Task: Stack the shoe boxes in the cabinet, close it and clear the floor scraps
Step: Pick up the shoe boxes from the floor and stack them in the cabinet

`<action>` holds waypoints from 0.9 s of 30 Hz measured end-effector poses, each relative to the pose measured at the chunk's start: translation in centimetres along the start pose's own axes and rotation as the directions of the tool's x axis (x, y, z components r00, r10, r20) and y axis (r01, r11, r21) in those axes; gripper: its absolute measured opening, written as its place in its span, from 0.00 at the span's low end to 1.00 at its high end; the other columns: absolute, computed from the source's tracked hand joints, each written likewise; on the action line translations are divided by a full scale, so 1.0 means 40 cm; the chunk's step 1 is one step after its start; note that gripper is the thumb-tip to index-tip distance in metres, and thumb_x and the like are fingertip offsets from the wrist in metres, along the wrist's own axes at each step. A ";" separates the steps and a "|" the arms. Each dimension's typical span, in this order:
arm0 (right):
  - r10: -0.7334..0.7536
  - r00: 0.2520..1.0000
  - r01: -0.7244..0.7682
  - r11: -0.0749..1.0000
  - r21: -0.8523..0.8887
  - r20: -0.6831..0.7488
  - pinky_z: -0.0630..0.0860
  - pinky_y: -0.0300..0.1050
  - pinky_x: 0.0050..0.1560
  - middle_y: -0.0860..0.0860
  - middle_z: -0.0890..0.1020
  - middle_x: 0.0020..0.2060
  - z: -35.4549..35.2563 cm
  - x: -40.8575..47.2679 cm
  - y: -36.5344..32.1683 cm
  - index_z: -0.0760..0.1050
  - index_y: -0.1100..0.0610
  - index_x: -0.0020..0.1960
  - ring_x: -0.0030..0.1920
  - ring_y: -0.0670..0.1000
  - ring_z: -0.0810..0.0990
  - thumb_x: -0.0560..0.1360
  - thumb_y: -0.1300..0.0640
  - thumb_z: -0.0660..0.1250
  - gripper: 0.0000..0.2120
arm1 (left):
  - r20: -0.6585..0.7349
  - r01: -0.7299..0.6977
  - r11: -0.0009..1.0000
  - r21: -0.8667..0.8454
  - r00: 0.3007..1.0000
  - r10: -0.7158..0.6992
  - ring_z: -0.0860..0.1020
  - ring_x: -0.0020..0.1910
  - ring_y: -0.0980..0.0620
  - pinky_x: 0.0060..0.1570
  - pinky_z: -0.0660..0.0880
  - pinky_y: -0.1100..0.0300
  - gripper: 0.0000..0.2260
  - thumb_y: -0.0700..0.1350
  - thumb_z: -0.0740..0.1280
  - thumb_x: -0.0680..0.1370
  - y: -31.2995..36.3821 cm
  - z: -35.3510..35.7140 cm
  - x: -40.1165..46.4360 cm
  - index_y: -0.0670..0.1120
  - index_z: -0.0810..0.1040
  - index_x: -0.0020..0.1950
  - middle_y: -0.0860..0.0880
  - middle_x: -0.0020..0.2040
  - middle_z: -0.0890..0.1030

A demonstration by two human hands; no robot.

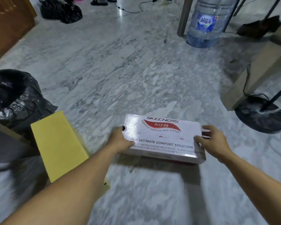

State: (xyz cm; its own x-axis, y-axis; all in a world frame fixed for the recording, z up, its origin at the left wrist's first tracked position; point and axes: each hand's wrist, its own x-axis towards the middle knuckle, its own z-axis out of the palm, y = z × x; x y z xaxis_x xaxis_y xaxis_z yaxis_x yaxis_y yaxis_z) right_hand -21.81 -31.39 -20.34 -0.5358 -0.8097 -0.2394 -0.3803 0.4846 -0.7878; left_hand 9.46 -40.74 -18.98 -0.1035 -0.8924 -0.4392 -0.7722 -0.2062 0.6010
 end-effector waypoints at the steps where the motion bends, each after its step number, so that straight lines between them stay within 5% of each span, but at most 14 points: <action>1: -0.005 1.000 0.005 1.000 0.017 0.008 0.80 0.50 0.45 0.57 0.80 0.58 -0.003 -0.011 0.008 0.71 0.57 0.66 0.50 0.53 0.81 0.70 0.59 0.75 0.26 | 0.002 0.005 1.000 -0.031 1.000 -0.005 0.73 0.64 0.45 0.56 0.69 0.60 0.30 0.43 0.74 0.72 -0.002 0.001 -0.002 0.43 0.67 0.72 0.45 0.67 0.74; 5: 0.007 0.968 -0.015 1.000 0.028 0.253 0.80 0.50 0.29 0.48 0.75 0.60 -0.014 -0.059 0.020 0.65 0.45 0.70 0.56 0.52 0.77 0.60 0.52 0.83 0.43 | 0.049 0.026 0.993 -0.117 0.999 -0.021 0.77 0.58 0.47 0.57 0.73 0.58 0.19 0.41 0.75 0.71 -0.003 0.007 -0.015 0.45 0.75 0.60 0.47 0.58 0.80; 9: -0.098 0.966 0.119 0.990 -0.074 0.241 0.77 0.41 0.28 0.47 0.70 0.67 -0.029 -0.072 -0.007 0.58 0.49 0.76 0.49 0.53 0.78 0.55 0.54 0.85 0.56 | 0.047 -0.020 0.978 -0.209 0.998 0.031 0.81 0.53 0.49 0.59 0.76 0.51 0.28 0.49 0.77 0.55 0.026 -0.007 -0.048 0.46 0.82 0.54 0.49 0.53 0.84; 11: -0.152 0.967 0.173 0.981 -0.086 0.207 0.74 0.37 0.31 0.47 0.70 0.69 -0.050 -0.069 -0.041 0.59 0.49 0.76 0.48 0.52 0.75 0.54 0.51 0.85 0.56 | 0.004 -0.060 0.966 -0.250 0.998 0.063 0.83 0.50 0.51 0.58 0.78 0.50 0.31 0.53 0.78 0.51 0.038 -0.032 -0.059 0.49 0.82 0.53 0.52 0.49 0.85; 16: -0.260 0.960 0.270 0.957 -0.103 0.104 0.82 0.55 0.39 0.48 0.73 0.61 -0.135 -0.109 -0.204 0.65 0.45 0.66 0.51 0.56 0.79 0.52 0.42 0.83 0.47 | -0.142 -0.120 0.956 -0.269 0.986 0.084 0.82 0.50 0.54 0.54 0.79 0.53 0.40 0.67 0.78 0.46 0.084 -0.158 -0.108 0.54 0.79 0.56 0.57 0.51 0.84; 18: -0.288 0.954 0.294 0.952 -0.086 0.077 0.82 0.55 0.36 0.48 0.73 0.59 -0.166 -0.135 -0.282 0.66 0.51 0.66 0.52 0.54 0.78 0.55 0.44 0.83 0.45 | -0.194 -0.160 0.946 -0.281 0.975 0.107 0.82 0.50 0.54 0.53 0.79 0.52 0.37 0.67 0.78 0.49 0.133 -0.229 -0.189 0.53 0.80 0.54 0.56 0.51 0.84; 21: -0.350 0.936 0.352 0.930 -0.106 0.037 0.80 0.58 0.52 0.53 0.76 0.62 -0.205 -0.179 -0.394 0.68 0.55 0.67 0.59 0.54 0.77 0.51 0.36 0.80 0.51 | -0.293 -0.215 0.930 -0.297 0.948 0.125 0.81 0.50 0.53 0.52 0.78 0.55 0.27 0.60 0.79 0.58 0.174 -0.326 -0.291 0.51 0.80 0.52 0.56 0.49 0.83; 27: -0.501 0.865 0.501 0.866 -0.003 0.026 0.77 0.55 0.58 0.51 0.79 0.58 -0.248 -0.328 -0.603 0.70 0.52 0.64 0.58 0.53 0.78 0.52 0.34 0.79 0.46 | -0.498 -0.352 0.879 -0.321 0.853 0.159 0.81 0.49 0.54 0.50 0.78 0.57 0.26 0.59 0.80 0.61 0.177 -0.512 -0.484 0.50 0.80 0.54 0.55 0.51 0.84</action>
State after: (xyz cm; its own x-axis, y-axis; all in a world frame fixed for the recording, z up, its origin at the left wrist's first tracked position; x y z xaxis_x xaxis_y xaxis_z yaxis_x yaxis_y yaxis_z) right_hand -13.08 -29.15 7.44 -0.2541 -0.9516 0.1727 -0.6001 0.0150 -0.7998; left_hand 18.84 -33.14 7.48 0.1008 -0.9935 0.0535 -0.4411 0.0036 0.8974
